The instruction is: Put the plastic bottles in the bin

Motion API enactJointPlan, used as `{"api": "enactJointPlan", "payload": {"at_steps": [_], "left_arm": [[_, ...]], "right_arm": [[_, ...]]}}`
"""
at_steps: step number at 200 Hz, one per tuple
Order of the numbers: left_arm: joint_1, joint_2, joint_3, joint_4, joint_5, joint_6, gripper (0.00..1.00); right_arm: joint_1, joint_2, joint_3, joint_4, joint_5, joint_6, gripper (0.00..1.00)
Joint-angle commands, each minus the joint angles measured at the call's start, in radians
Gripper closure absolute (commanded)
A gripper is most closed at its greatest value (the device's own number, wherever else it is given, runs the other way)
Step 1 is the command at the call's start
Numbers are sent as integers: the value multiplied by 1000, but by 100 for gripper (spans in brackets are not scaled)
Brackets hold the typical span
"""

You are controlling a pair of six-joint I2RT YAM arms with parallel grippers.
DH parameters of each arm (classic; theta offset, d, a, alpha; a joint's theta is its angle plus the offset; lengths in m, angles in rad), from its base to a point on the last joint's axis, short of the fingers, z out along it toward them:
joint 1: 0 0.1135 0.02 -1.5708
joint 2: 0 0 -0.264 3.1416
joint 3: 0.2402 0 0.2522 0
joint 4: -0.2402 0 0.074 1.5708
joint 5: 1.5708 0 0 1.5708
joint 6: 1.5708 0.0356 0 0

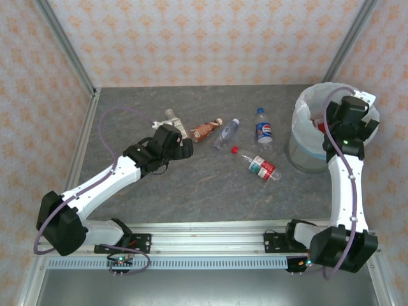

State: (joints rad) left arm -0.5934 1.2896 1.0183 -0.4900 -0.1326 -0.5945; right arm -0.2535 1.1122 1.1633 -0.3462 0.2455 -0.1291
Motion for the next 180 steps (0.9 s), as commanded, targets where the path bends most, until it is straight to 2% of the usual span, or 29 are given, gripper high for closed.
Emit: {"api": "enactJointPlan", "payload": {"at_steps": [1,56,115,143,180], "left_arm": [[7,-2,5,29,-151,-69,0],[11,25,9,34,-219,-97,0],[69,60,5,70,-190,-103,0],[114,102,33,68,-134,-94,0],[125,169,88,48,-127,-111,0]], "right_arm": [[11,-48,21,-20,-93,78,1],[25,-62,11,-38,-154,95,1],[63,-74,1,-37,-195,107,1],[88,-95,9,-38,-287,135,1],[100,-124,3,-34,-453,210,1]]}}
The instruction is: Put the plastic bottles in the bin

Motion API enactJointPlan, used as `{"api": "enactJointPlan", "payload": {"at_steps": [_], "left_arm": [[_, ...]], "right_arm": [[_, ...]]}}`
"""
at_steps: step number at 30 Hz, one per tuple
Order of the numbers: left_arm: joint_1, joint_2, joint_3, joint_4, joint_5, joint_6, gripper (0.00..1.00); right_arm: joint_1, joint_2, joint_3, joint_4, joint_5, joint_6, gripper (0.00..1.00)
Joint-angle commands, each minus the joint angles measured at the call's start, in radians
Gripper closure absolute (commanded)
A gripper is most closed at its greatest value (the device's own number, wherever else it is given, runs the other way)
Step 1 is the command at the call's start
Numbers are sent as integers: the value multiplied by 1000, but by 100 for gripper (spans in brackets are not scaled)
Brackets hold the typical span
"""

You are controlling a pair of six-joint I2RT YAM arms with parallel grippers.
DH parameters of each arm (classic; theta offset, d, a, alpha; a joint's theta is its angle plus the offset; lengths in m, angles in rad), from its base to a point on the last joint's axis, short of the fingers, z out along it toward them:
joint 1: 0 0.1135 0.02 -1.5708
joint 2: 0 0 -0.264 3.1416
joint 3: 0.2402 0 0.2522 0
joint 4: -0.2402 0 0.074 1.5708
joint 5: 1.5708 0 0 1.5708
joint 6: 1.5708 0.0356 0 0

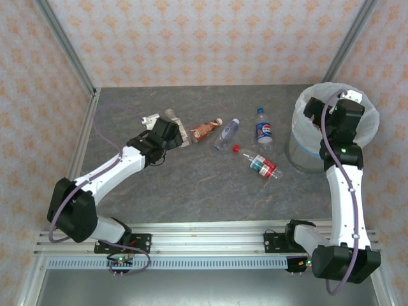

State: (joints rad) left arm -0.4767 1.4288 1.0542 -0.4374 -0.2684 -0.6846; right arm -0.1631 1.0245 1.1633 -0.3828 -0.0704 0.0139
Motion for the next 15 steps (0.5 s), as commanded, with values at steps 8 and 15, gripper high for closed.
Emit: {"api": "enactJointPlan", "payload": {"at_steps": [8,15], "left_arm": [[35,190,163,15,104,-41,0],[57,348,270,27,183,-72,0]], "right_arm": [[19,-82,-8,-16,-276,119,1],[18,-136,-74,-19,-335,134,1]]}}
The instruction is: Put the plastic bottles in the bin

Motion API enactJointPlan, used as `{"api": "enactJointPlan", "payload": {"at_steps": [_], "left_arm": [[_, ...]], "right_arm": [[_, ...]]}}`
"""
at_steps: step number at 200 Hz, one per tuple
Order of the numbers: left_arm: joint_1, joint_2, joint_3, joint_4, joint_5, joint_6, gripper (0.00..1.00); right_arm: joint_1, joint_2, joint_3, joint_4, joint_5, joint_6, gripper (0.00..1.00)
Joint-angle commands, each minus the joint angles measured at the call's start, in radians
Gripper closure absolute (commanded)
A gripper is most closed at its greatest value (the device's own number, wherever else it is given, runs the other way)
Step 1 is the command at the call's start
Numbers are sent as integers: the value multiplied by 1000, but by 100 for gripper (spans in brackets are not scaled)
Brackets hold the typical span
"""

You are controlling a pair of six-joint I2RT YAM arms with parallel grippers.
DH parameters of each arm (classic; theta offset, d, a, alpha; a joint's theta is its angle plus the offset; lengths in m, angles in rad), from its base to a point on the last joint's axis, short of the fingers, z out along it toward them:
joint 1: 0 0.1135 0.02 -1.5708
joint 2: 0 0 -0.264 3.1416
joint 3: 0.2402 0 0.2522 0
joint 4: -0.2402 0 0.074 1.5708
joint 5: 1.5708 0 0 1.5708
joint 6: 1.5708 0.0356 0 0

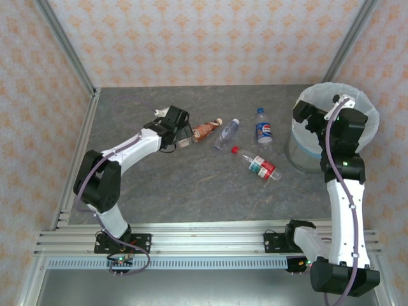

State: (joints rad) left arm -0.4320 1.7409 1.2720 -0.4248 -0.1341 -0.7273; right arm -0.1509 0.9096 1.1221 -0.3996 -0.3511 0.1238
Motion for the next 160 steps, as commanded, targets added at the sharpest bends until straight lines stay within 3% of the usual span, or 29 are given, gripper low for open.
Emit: {"api": "enactJointPlan", "payload": {"at_steps": [1,53,92,160], "left_arm": [[14,50,61,17,62,-32,0],[34,141,106,43,126,-55,0],[34,187,125,44,117,-43,11],[35,175,78,27,73,-22,18]], "right_arm": [[5,-24,-44,2,-57,30,1],[7,-33,-79,-1,-86,59,1],[7,-38,-84,2,-81,60,1],[6,-35,-102,6,-80,77,1]]}}
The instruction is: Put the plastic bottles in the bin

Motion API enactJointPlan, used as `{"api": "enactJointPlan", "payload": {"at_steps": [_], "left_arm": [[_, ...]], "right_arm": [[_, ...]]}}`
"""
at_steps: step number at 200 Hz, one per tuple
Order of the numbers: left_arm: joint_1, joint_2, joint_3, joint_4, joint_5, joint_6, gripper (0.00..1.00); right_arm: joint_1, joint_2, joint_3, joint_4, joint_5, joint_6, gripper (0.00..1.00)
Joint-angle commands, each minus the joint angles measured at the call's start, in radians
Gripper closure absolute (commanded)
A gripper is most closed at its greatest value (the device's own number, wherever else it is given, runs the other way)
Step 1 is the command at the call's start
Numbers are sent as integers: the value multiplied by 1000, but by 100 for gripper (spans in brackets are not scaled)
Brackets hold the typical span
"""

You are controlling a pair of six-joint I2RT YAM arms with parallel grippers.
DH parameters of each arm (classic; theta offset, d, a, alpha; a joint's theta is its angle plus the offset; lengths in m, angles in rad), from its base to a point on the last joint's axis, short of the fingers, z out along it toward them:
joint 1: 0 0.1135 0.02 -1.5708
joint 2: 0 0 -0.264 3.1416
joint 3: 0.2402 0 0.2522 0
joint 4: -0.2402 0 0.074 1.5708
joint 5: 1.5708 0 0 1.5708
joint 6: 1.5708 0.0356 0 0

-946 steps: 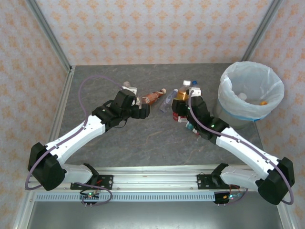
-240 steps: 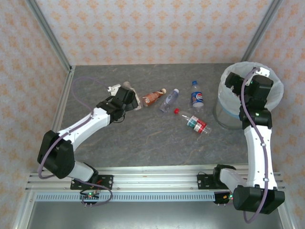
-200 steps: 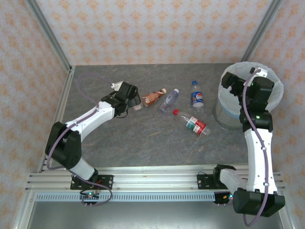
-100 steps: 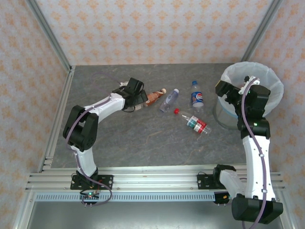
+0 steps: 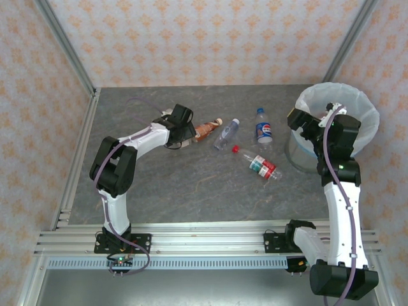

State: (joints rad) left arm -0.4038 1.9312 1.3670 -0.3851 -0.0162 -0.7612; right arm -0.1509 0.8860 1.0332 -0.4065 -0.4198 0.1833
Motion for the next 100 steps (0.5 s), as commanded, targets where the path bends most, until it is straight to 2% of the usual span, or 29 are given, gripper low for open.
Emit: {"api": "enactJointPlan", "payload": {"at_steps": [1,77,100], "left_arm": [[7,-15,-19,-11,-45,12,18],[22,-28,-55,13,-14,63,22],[22,42,-35,30,-8,89,26]], "right_arm": [[6,-12,-13,13,-11,17,1],[6,-12,-22,-8,-4,6,1],[6,-14,-22,-9,-4,9,1]]}}
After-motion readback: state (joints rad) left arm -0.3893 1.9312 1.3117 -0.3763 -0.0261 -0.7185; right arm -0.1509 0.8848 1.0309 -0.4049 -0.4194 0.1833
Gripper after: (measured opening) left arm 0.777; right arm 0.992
